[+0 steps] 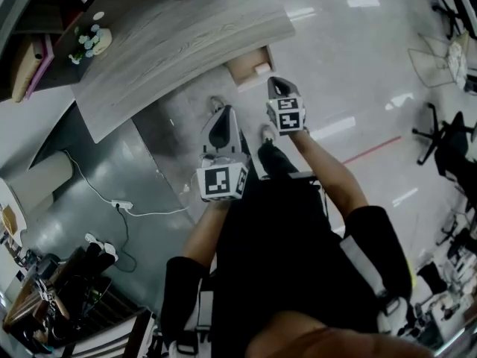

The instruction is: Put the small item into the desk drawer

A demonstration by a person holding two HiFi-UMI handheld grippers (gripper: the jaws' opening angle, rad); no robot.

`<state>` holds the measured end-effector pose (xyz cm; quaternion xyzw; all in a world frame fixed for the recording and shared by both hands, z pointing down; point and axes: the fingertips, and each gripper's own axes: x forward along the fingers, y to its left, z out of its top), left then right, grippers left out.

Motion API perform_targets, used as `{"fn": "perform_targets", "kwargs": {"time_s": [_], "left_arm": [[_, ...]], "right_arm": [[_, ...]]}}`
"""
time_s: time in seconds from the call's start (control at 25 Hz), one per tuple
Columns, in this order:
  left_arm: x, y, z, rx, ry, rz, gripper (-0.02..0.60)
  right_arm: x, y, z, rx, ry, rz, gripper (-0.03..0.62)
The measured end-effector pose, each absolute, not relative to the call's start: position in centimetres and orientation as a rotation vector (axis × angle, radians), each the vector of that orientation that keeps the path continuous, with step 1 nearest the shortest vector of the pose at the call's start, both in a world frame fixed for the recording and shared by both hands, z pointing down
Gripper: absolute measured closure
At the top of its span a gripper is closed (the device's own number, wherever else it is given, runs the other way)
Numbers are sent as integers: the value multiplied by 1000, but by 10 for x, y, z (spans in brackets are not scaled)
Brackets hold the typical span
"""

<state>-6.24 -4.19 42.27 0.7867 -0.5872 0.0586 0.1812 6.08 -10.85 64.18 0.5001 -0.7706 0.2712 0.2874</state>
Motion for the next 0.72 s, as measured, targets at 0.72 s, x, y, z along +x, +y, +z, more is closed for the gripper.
{"fn": "perform_targets", "kwargs": {"time_s": [0.72], "left_arm": [[-77,-10,391,2268,-1766,88,583]], "right_arm": [[65,-75,477,1458,-2441,450,594]]}}
